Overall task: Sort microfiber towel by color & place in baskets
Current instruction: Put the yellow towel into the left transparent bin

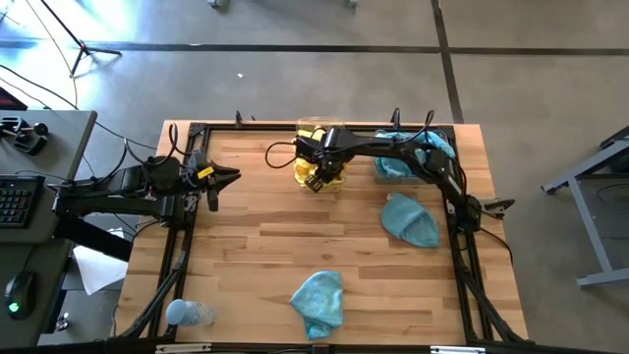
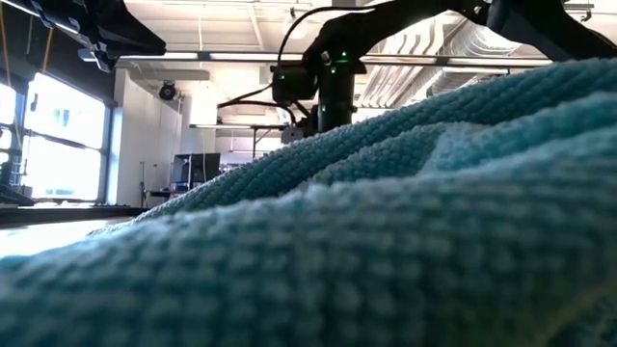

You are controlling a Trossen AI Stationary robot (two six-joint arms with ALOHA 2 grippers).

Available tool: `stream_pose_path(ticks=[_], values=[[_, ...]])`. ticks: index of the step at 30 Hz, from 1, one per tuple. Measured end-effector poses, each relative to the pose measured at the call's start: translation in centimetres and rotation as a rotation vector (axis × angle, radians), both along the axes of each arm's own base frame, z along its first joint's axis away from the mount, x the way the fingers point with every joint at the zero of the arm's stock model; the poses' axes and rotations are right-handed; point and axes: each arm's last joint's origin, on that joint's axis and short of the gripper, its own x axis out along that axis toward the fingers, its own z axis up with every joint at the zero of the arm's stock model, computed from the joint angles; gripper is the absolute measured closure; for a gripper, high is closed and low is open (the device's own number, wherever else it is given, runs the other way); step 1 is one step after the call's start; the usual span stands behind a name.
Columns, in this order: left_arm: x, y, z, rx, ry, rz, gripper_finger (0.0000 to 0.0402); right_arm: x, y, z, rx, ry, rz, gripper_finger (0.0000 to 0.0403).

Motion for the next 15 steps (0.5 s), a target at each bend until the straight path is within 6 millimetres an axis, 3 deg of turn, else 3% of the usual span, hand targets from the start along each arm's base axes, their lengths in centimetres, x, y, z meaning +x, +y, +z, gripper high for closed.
stream_pose_path(ticks=[7, 15], values=[[0.0, 0.0, 0.0, 0.0, -0.002, 0.001, 0.0351, -0.1, 0.0, 0.2, 0.001, -0.006, -0.033, 0.0292], [0.0, 0.0, 0.0, -0.002, -0.002, 0.001, 0.0351, -1.0, 0.2, 2.9, -0.005, -0.04, -0.066, 0.022]])
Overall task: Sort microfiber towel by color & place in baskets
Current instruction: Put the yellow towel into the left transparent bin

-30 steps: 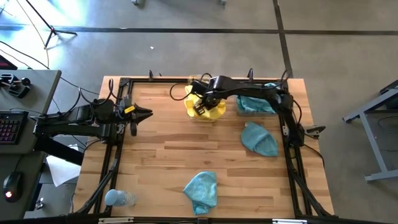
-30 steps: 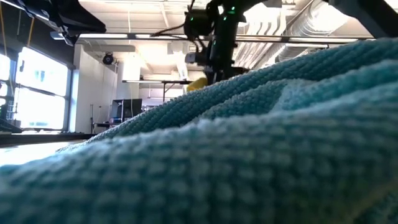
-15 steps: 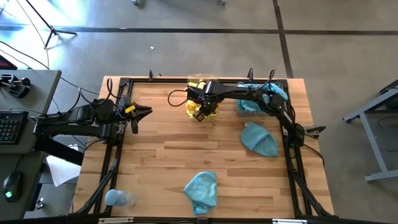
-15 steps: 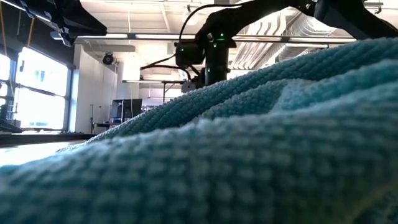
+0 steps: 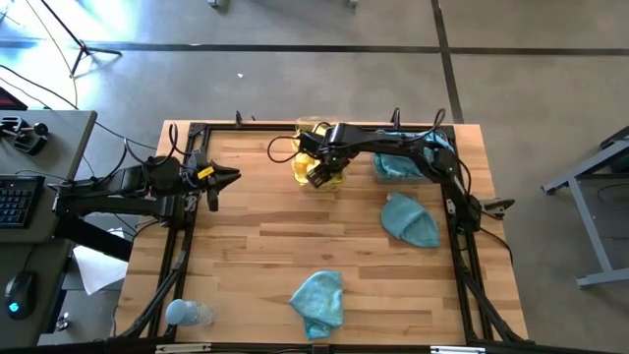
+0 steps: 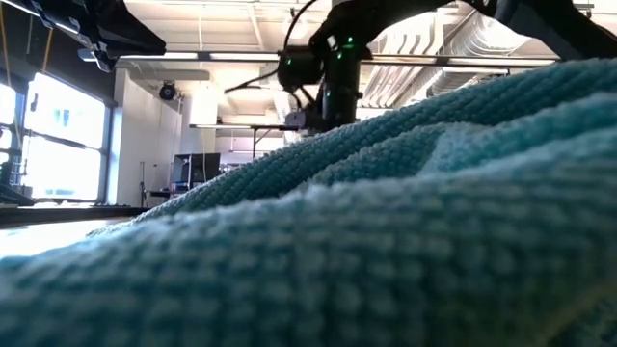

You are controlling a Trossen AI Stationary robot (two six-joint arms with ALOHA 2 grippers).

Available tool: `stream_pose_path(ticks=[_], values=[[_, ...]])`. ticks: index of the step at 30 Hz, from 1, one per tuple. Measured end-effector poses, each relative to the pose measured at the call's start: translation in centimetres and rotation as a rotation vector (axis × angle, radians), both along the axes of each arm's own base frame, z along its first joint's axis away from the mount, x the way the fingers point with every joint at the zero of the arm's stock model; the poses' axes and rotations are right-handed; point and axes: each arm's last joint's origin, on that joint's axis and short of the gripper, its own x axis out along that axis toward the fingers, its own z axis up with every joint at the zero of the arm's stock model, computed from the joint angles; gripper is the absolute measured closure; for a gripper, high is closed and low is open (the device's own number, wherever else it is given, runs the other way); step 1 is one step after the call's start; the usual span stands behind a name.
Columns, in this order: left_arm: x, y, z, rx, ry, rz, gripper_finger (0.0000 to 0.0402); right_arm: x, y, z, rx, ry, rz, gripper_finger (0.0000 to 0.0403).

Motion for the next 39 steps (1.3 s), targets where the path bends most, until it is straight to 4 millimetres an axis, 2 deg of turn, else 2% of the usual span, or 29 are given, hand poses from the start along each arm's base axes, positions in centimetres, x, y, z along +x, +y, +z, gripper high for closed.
stream_pose_path(ticks=[5, 11, 16, 22, 28, 30, 34, 39], values=[[0.0, 0.0, 0.0, 0.003, 0.002, -0.001, 0.0351, -0.9, 0.2, 3.0, -0.031, -0.069, -0.037, 0.0195], [0.0, 0.0, 0.0, 0.003, 0.002, -0.001, 0.0351, -1.8, 0.8, 5.4, -0.09, -0.111, -0.058, 0.0191], [0.0, 0.0, 0.0, 0.003, 0.002, -0.001, 0.0351, -1.5, 1.5, 5.4, -0.091, -0.117, -0.077, 0.0191], [0.0, 0.0, 0.0, 0.004, 0.002, -0.001, 0.0351, -0.7, 1.7, 4.2, -0.105, -0.116, -0.077, 0.0191], [0.0, 0.0, 0.0, 0.004, 0.003, -0.001, 0.0351, 0.5, 1.1, 1.2, -0.085, -0.059, -0.05, 0.0197], [0.0, 0.0, 0.0, 0.004, 0.003, -0.001, 0.0351, 0.6, 1.1, 0.7, -0.058, -0.055, -0.049, 0.0198], [0.0, 0.0, 0.0, 0.004, 0.003, -0.001, 0.0351, 0.5, 1.2, 1.5, -0.02, -0.067, -0.075, 0.0198], [0.0, 0.0, 0.0, 0.004, 0.004, -0.001, 0.0351, -0.1, 1.6, 5.1, -0.038, -0.059, -0.043, 0.0198]])
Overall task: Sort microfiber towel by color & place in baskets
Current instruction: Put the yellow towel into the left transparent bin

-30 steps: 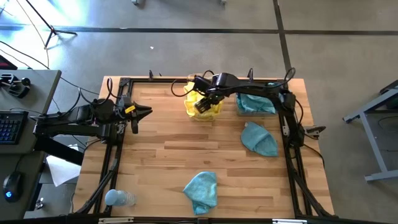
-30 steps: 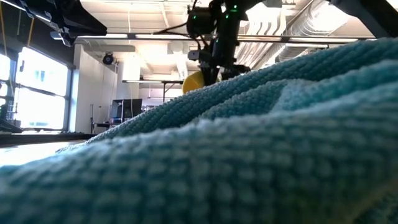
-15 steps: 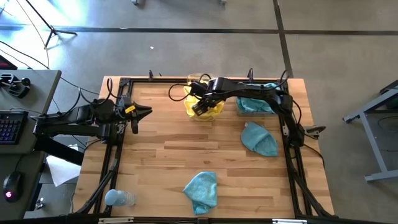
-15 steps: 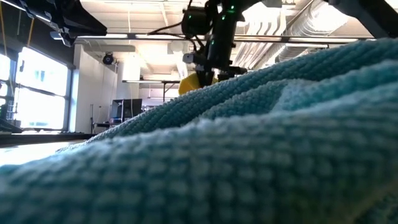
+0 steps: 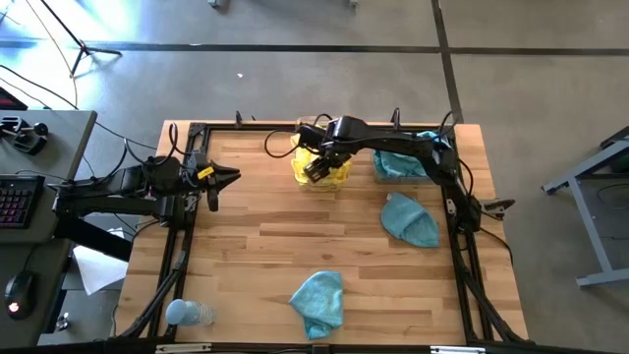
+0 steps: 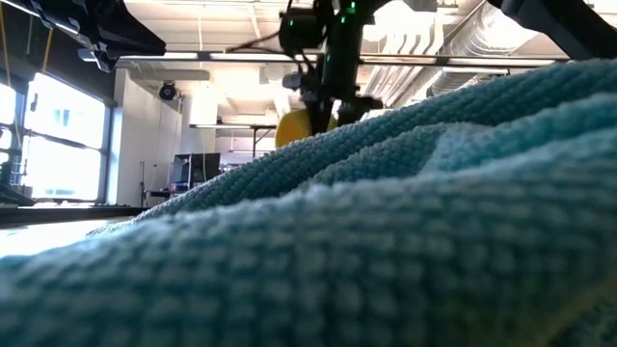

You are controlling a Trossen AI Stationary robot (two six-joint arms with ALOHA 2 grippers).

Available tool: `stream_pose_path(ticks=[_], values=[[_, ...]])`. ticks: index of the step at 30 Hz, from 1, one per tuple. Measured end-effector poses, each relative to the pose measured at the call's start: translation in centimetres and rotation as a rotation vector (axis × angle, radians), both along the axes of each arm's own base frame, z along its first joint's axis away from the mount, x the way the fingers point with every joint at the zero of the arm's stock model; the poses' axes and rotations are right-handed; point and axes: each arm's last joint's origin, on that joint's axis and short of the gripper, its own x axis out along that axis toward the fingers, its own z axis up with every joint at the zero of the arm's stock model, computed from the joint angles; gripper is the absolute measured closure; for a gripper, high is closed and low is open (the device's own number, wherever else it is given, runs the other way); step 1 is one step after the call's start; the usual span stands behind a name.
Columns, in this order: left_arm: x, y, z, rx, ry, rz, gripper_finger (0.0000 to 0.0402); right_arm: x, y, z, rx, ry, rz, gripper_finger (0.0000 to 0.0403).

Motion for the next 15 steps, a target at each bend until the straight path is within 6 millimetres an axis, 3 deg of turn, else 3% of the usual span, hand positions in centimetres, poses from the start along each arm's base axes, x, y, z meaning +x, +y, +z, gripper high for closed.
stream_pose_path(ticks=[7, 10, 13, 15], values=[[0.0, 0.0, 0.0, 0.0, 0.002, 0.0, 0.0351, 0.0, 0.1, 2.9, -0.156, 0.011, 0.187, 0.0199], [0.0, 0.0, 0.0, 0.0, 0.001, 0.0, 0.0351, -0.1, -0.2, 3.2, -0.266, 0.039, 0.147, 0.0199], [0.0, 0.0, 0.0, 0.0, 0.002, 0.0, 0.0351, 0.1, -0.6, 3.3, -0.165, -0.024, 0.215, 0.0199], [0.0, 0.0, 0.0, 0.0, 0.002, 0.0, 0.0351, 0.0, -0.8, 3.0, -0.209, 0.008, 0.17, 0.0199]])
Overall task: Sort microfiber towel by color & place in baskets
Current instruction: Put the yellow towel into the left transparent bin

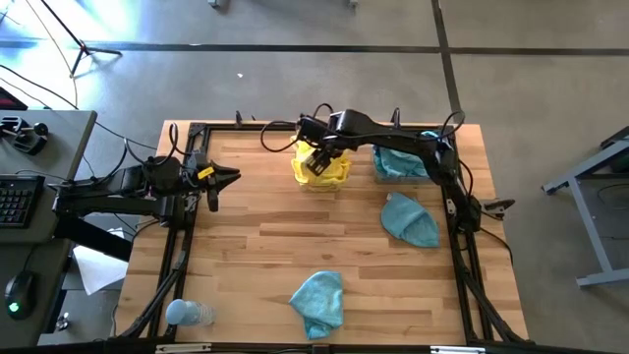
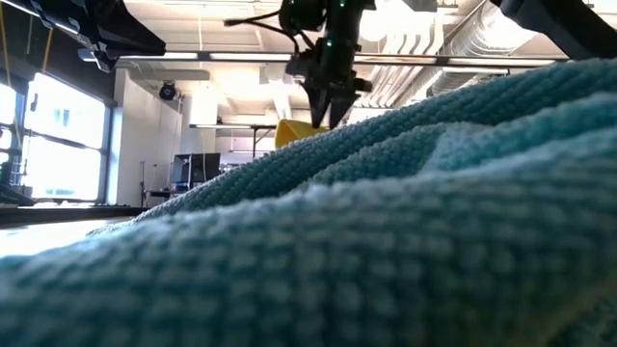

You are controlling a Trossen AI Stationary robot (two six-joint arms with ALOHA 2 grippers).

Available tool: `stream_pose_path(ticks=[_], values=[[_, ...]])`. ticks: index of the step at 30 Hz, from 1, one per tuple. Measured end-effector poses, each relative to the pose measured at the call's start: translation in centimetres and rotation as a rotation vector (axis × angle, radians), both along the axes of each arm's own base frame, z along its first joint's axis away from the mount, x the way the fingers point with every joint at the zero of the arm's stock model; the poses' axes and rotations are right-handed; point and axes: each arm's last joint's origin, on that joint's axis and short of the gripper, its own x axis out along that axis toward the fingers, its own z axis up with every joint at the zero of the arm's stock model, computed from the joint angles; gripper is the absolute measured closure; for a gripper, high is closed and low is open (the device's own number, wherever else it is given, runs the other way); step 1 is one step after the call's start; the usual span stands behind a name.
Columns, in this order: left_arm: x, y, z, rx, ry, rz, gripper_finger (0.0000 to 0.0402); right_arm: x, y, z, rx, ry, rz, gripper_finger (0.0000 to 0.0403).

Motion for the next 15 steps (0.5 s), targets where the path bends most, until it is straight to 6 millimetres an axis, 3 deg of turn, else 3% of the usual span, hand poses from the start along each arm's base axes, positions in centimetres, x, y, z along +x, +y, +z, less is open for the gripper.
stream_pose_path(ticks=[4, 9, 15], values=[[0.0, 0.0, 0.0, 0.0, 0.0, 0.0, 0.0351, 0.3, -0.7, -0.3, 0.09, -0.06, 0.071, 0.0206], [0.0, 0.0, 0.0, 0.0, 0.0, 0.0, 0.0351, 0.9, -1.9, -1.2, 0.017, -0.115, 0.013, 0.0225], [0.0, 0.0, 0.0, 0.0, -0.001, 0.0, 0.0351, 0.2, -4.2, -5.3, 0.119, -0.099, -0.018, 0.0254]])
